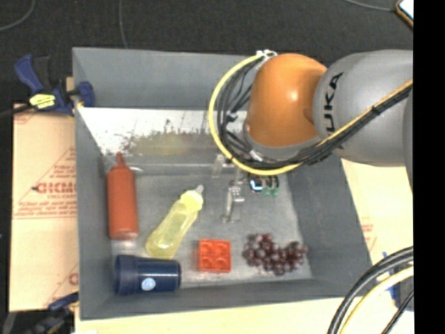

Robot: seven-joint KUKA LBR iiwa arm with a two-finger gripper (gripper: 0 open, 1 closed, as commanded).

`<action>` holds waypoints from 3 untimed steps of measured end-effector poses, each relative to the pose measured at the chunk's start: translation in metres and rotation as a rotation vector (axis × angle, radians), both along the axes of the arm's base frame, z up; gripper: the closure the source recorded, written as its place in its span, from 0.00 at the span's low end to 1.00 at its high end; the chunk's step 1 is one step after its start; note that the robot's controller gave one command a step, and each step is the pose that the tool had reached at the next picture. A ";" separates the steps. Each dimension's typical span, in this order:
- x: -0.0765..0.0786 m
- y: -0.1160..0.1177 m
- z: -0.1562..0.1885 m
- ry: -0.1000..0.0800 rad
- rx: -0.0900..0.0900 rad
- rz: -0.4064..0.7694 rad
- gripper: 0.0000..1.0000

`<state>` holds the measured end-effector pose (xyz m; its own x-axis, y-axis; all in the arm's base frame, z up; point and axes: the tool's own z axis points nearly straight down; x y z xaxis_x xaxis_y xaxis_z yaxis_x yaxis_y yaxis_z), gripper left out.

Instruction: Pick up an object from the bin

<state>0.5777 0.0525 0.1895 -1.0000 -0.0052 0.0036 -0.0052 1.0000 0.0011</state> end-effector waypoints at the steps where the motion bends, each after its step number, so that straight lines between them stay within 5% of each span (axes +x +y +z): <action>1: 0.002 0.000 0.004 -0.008 0.001 -0.002 0.00; 2: 0.029 0.039 -0.095 -0.010 0.000 0.334 0.00; 3: 0.037 0.049 -0.055 -0.018 0.000 0.238 0.00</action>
Offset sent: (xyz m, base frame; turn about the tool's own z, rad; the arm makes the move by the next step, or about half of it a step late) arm 0.0328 0.0499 -0.1195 -0.4075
